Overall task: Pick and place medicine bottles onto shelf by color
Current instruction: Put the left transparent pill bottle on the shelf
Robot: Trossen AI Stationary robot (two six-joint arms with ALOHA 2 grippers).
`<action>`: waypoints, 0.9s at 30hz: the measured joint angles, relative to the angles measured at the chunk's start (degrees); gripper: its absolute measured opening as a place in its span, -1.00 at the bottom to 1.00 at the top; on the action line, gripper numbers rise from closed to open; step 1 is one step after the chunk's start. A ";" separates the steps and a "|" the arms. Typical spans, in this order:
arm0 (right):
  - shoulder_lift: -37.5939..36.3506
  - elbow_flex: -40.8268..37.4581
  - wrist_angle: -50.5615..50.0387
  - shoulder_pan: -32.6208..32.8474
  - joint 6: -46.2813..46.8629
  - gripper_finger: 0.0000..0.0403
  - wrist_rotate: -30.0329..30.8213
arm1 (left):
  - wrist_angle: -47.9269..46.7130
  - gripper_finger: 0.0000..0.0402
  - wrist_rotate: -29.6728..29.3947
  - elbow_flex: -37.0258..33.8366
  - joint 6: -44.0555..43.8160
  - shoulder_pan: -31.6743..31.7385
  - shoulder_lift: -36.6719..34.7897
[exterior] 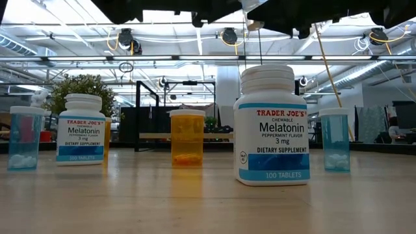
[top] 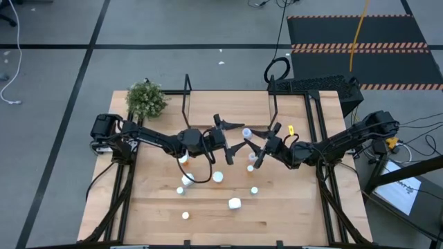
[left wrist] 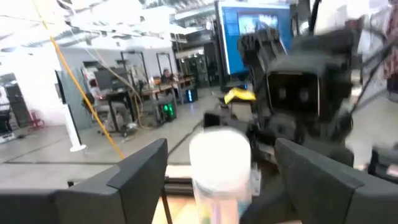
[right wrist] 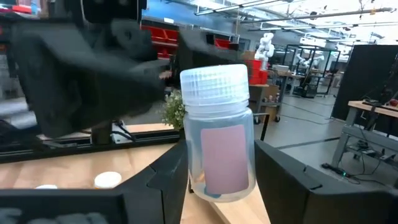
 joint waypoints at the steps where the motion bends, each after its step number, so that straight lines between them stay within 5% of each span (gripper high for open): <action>1: -0.02 -0.01 0.19 -0.01 0.02 -0.20 -0.50 | -0.93 0.41 0.36 0.12 0.00 0.02 0.11; 27: -0.02 -0.01 -0.19 -0.31 -0.25 -0.20 -1.81 | -1.77 -0.25 2.06 2.26 0.43 0.54 1.80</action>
